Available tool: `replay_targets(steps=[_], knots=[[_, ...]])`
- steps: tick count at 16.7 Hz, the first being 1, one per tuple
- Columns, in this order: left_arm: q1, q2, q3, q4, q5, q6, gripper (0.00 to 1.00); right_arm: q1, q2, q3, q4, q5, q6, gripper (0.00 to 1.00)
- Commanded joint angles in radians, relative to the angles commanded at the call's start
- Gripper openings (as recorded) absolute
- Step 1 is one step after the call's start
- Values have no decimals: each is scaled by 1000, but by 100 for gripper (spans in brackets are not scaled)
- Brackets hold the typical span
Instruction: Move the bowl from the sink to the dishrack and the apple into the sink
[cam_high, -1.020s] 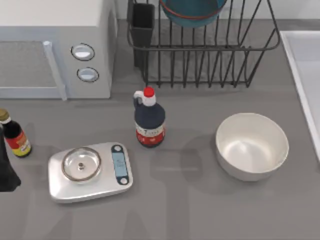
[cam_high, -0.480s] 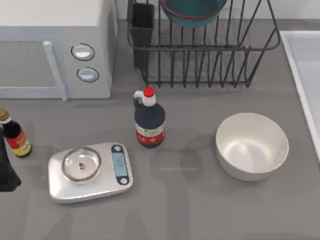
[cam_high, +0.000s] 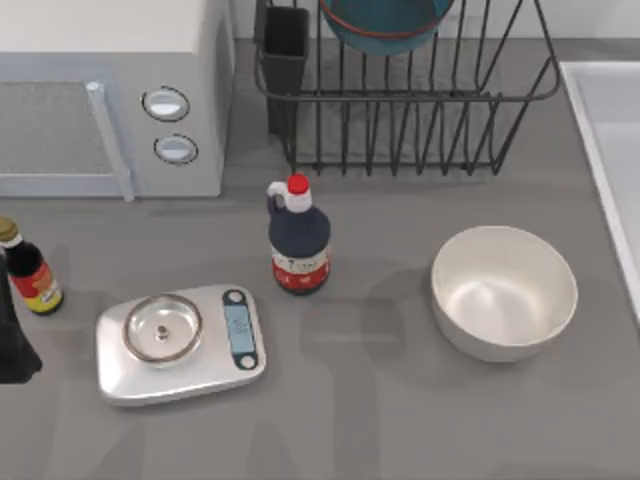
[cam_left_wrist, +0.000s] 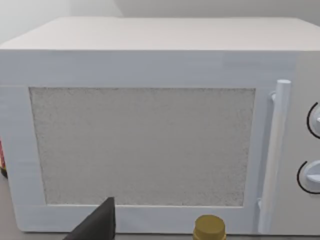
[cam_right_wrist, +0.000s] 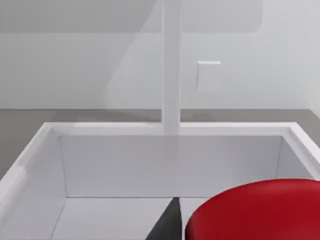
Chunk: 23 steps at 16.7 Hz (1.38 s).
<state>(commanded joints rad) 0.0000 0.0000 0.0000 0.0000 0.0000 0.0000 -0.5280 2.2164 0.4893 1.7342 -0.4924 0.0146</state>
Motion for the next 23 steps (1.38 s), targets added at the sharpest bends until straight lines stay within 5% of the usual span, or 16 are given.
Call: replay_targets(steps=[4, 15, 23], knots=[[0, 0, 0, 0, 0, 0, 100, 0, 0, 0, 0, 0, 0, 100], [0, 0, 0, 0, 0, 0, 100, 9, -28, -7, -21, 7, 0, 100], [0, 0, 0, 0, 0, 0, 100, 133, -546, -118, -425, 116, 1, 100]])
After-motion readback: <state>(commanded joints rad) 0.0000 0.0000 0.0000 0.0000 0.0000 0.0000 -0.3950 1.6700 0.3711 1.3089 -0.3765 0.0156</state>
